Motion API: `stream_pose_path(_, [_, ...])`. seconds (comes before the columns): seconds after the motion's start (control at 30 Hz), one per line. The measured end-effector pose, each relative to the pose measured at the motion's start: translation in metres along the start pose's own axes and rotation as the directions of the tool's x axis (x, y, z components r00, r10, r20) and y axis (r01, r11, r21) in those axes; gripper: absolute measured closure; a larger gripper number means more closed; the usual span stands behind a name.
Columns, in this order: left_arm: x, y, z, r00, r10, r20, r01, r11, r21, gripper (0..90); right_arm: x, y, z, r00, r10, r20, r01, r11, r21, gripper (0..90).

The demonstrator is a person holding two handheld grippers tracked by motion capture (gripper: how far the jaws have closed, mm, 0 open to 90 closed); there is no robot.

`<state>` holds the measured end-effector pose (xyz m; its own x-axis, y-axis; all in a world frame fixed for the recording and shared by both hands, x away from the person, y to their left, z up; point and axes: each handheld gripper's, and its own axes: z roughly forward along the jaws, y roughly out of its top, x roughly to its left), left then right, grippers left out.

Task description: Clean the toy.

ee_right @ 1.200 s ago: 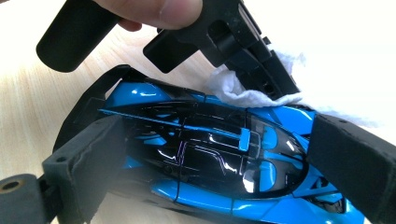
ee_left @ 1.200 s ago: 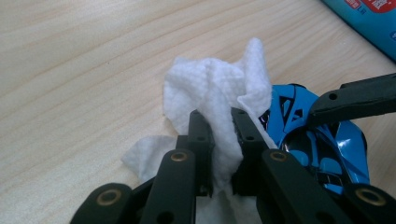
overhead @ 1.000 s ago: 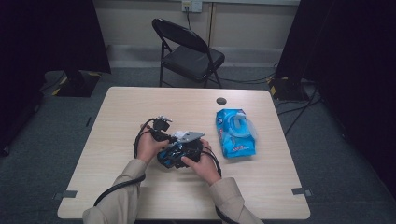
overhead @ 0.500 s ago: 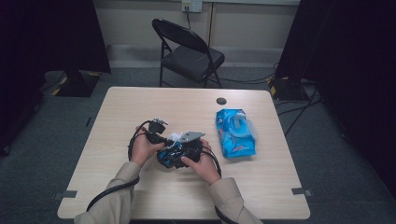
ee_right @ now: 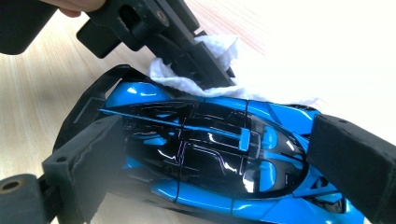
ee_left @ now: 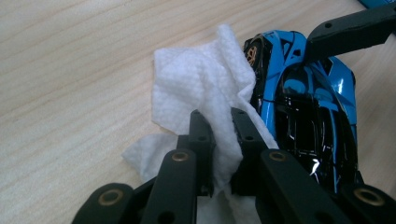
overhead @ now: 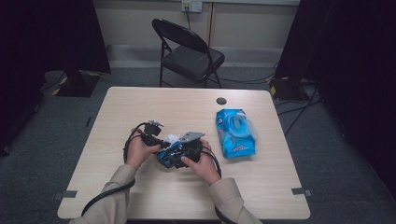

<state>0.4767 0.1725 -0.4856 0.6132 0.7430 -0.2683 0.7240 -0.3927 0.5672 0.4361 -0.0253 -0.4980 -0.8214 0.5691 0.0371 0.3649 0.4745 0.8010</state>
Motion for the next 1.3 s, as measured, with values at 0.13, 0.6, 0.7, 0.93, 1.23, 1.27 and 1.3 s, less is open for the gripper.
stream_pose_path(0.13, [0.000, -0.002, -0.002, 1.0000, -0.009, 0.000, 0.009, 1.0000, -0.004, 81.3, 0.000, 0.000, 0.000, 1.0000, 0.000, 0.000, 0.000, 1.000, 0.000, 4.1])
stream_pose_path(0.6, [0.003, -0.011, -0.009, 0.9998, -0.016, 0.007, 0.016, 0.9998, -0.007, 81.3, 0.000, 0.000, 0.000, 1.0000, 0.000, 0.000, 0.000, 1.000, 0.001, 4.1])
stream_pose_path(0.7, [0.004, -0.012, -0.011, 0.9997, -0.023, 0.010, 0.023, 0.9997, 0.000, 81.3, 0.000, 0.000, 0.000, 1.0000, 0.000, 0.000, 0.000, 1.000, -0.001, 4.1])
stream_pose_path(0.93, [0.006, -0.016, -0.015, 0.9999, -0.013, 0.008, 0.013, 0.9998, 0.014, 81.3, 0.000, 0.000, 0.000, 1.0000, -0.002, 0.000, 0.002, 1.000, 0.003, 4.1])
stream_pose_path(1.23, [0.009, -0.022, -0.021, 0.9994, -0.027, 0.022, 0.027, 0.9996, 0.003, 81.3, 0.000, 0.000, 0.000, 1.0000, -0.001, 0.000, 0.001, 1.000, 0.002, 4.1])
stream_pose_path(1.27, [0.009, -0.023, -0.022, 0.9992, -0.031, 0.025, 0.031, 0.9995, 0.000, 81.2, 0.000, 0.000, 0.000, 1.0000, -0.002, 0.000, 0.002, 1.000, 0.003, 4.1])
stream_pose_path(1.3, [0.009, -0.024, -0.022, 0.9990, -0.034, 0.027, 0.034, 0.9994, -0.002, 81.2, 0.000, 0.000, 0.000, 1.0000, -0.002, 0.000, 0.002, 1.000, 0.002, 4.1])
